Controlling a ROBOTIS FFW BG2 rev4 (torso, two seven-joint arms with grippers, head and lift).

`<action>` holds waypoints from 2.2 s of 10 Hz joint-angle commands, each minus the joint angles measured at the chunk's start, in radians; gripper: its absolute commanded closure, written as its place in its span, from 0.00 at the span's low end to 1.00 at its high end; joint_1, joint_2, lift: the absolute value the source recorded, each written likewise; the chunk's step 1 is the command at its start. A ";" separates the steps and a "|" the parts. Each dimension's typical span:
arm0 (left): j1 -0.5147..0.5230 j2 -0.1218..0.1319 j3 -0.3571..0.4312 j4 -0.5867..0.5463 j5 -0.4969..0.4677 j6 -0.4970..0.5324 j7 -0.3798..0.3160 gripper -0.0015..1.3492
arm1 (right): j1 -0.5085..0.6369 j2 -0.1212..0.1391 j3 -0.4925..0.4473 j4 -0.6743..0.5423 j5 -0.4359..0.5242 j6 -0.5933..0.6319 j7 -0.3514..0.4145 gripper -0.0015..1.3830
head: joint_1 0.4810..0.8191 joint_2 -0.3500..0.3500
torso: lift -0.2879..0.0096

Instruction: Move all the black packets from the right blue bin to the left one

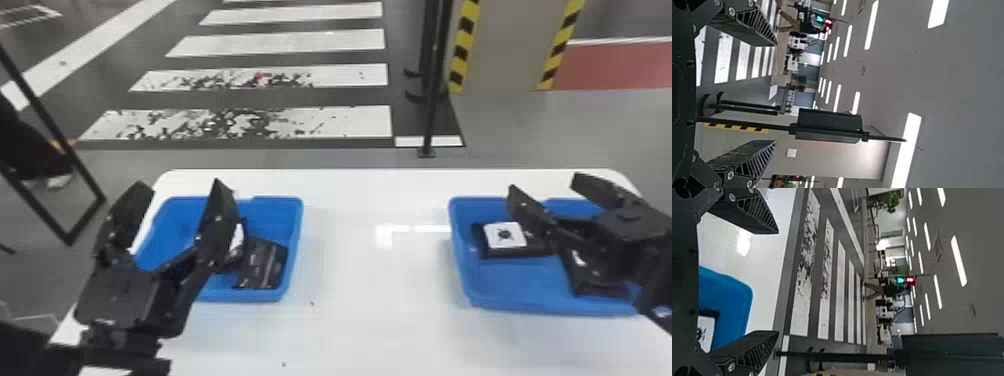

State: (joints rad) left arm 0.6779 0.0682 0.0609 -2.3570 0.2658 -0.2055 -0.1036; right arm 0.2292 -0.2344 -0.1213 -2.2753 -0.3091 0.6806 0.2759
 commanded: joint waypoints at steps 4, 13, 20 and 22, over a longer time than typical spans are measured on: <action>0.034 0.004 -0.019 -0.020 0.005 0.026 -0.001 0.12 | 0.107 0.041 -0.018 -0.008 0.018 0.100 -0.268 0.09 | 0.63 0.45 | 0.50; 0.034 -0.002 -0.013 -0.018 0.011 0.041 -0.007 0.12 | -0.308 0.013 0.044 0.774 0.064 -0.163 -0.050 0.07 | 0.63 0.38 | 0.50; 0.034 -0.004 -0.009 -0.010 0.015 0.061 -0.011 0.12 | -0.421 -0.010 0.083 0.971 0.028 -0.195 -0.020 0.39 | 0.63 0.38 | 0.50; 0.031 -0.004 -0.009 -0.008 0.017 0.058 -0.013 0.12 | -0.448 -0.017 0.147 1.027 -0.040 -0.207 0.011 0.53 | 0.63 0.40 | 0.50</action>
State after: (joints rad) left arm 0.7104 0.0644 0.0518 -2.3664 0.2827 -0.1455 -0.1166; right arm -0.2111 -0.2490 0.0040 -1.2666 -0.3220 0.4762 0.2864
